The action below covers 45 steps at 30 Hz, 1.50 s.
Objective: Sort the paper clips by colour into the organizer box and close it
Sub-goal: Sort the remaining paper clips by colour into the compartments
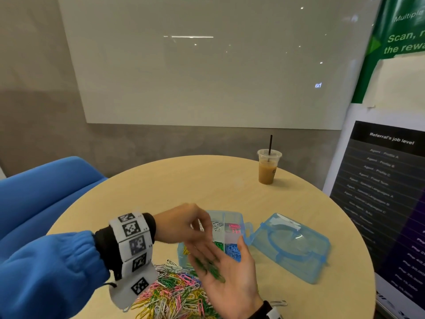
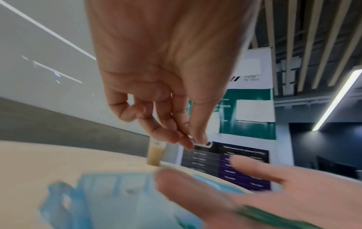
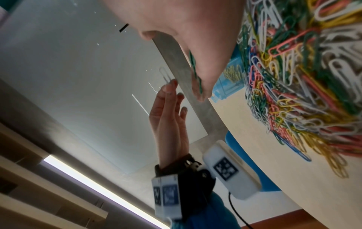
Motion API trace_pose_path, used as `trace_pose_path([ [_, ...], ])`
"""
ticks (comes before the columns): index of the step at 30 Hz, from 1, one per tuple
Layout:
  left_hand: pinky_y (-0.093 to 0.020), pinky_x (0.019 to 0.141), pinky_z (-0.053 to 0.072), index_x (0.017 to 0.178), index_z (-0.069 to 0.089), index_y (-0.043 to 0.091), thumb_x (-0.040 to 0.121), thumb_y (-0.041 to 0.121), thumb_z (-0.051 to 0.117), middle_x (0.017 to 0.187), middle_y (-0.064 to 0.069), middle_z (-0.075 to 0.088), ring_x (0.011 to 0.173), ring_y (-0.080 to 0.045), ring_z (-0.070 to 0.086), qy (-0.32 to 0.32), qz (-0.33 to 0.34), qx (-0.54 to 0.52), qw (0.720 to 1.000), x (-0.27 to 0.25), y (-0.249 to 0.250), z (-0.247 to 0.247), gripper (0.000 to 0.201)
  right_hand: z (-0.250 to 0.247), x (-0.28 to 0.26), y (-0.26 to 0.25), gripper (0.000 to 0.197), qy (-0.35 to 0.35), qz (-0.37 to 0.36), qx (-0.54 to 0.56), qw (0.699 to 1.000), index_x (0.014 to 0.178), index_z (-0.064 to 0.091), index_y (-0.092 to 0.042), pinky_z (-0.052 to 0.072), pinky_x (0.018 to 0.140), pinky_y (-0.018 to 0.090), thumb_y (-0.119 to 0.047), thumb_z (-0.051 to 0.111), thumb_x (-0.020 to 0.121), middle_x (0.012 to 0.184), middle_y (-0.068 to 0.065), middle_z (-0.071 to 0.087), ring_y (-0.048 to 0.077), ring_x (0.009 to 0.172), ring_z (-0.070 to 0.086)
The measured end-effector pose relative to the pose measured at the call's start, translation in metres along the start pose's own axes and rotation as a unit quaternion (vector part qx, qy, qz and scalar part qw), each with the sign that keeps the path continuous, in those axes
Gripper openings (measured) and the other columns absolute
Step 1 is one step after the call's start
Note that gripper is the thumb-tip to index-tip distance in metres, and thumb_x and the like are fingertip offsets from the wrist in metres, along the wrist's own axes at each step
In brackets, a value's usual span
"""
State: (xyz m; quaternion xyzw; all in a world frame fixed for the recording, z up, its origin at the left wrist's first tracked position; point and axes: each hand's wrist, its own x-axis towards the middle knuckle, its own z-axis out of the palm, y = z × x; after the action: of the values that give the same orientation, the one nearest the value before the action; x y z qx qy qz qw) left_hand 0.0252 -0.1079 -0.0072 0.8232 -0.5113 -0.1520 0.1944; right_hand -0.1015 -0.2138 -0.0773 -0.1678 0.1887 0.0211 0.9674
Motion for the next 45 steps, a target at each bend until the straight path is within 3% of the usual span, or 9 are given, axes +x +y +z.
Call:
trace_pose_path([
  [6,-0.024,0.074,0.047,0.102,0.061,0.029,0.091,0.037,0.063,0.108,0.009,0.056,0.084,-0.010,0.058,0.180,-0.065,0.100,0.976,0.010,-0.017,-0.018,0.014,-0.001,0.001,-0.001,0.080,0.004,-0.001,0.025,1.000,0.139,0.039,0.003,0.035,0.111,0.050,-0.061,0.044,0.091,0.121,0.036,0.059,0.052,0.109,0.059],
  [19,-0.007,0.060,0.037,0.093,0.067,0.037,0.088,0.048,0.058,0.100,0.023,0.060,0.088,-0.002,0.059,0.208,-0.027,-0.078,0.975,-0.084,0.020,0.021,0.015,0.018,0.001,-0.037,0.077,-0.075,-0.148,-0.056,0.985,0.142,0.040,0.000,0.030,0.116,0.042,-0.059,0.038,0.094,0.138,0.022,0.054,0.031,0.131,0.048],
  [24,-0.007,0.062,0.039,0.094,0.067,0.035,0.090,0.043,0.059,0.100,0.026,0.061,0.089,-0.002,0.060,0.184,-0.046,-0.112,0.975,-0.097,0.017,0.030,0.012,0.034,0.019,-0.034,0.080,-0.020,-0.178,-0.369,0.912,0.155,0.007,-0.029,-0.001,0.120,0.043,-0.072,0.022,0.090,0.162,-0.011,0.001,0.009,0.149,0.000],
  [28,-0.008,0.064,0.040,0.095,0.067,0.035,0.090,0.044,0.059,0.100,0.023,0.062,0.090,-0.001,0.061,0.175,-0.067,-0.118,0.975,-0.105,0.013,0.030,0.013,0.033,0.022,-0.031,0.102,0.003,-0.205,-0.483,0.851,0.154,0.001,-0.036,-0.002,0.122,0.044,-0.085,0.026,0.068,0.161,-0.018,-0.009,0.003,0.148,-0.006],
  [31,-0.009,0.064,0.041,0.097,0.067,0.036,0.090,0.045,0.059,0.102,0.021,0.062,0.091,0.000,0.060,0.162,-0.083,-0.095,0.979,-0.110,0.008,0.026,0.013,0.041,0.007,-0.040,0.087,-0.022,-0.216,-0.517,0.828,0.154,0.012,-0.037,0.000,0.118,0.038,-0.077,0.023,0.077,0.160,-0.022,0.001,-0.003,0.144,0.002],
  [35,-0.010,0.064,0.045,0.101,0.065,0.035,0.091,0.045,0.057,0.105,0.021,0.064,0.089,0.000,0.063,0.116,-0.087,-0.090,0.985,-0.111,0.004,0.025,0.016,0.043,-0.014,-0.066,0.074,-0.061,-0.219,-0.684,0.693,0.135,0.052,-0.031,0.030,0.112,0.032,-0.071,0.044,0.074,0.141,-0.014,0.051,0.001,0.131,0.044],
  [40,-0.011,0.066,0.046,0.107,0.063,0.035,0.092,0.048,0.053,0.102,0.017,0.066,0.085,-0.001,0.065,0.035,-0.076,-0.089,0.993,-0.113,0.004,0.025,0.023,0.018,-0.041,-0.091,0.033,-0.026,-0.152,-0.927,0.343,0.107,0.068,-0.023,0.050,0.076,0.018,-0.049,0.061,0.088,0.097,-0.012,0.068,0.000,0.082,0.062],
  [42,-0.019,0.069,0.050,0.111,0.061,0.039,0.089,0.054,0.051,0.103,0.015,0.064,0.085,-0.004,0.064,-0.017,-0.082,-0.090,0.992,-0.114,0.004,0.027,0.028,0.005,-0.048,-0.092,0.035,-0.005,-0.119,-0.953,0.279,0.107,0.068,-0.019,0.045,0.069,0.015,-0.048,0.064,0.087,0.095,-0.010,0.068,0.002,0.079,0.060],
  [45,-0.016,0.076,0.048,0.118,0.056,0.046,0.088,0.061,0.049,0.106,0.021,0.061,0.089,0.002,0.061,-0.097,-0.104,-0.063,0.988,-0.116,0.007,0.031,0.034,-0.011,-0.056,-0.089,0.056,0.014,-0.072,-0.963,0.259,0.123,0.060,-0.018,0.047,0.081,0.022,-0.054,0.069,0.081,0.115,-0.006,0.063,0.008,0.094,0.061],
])
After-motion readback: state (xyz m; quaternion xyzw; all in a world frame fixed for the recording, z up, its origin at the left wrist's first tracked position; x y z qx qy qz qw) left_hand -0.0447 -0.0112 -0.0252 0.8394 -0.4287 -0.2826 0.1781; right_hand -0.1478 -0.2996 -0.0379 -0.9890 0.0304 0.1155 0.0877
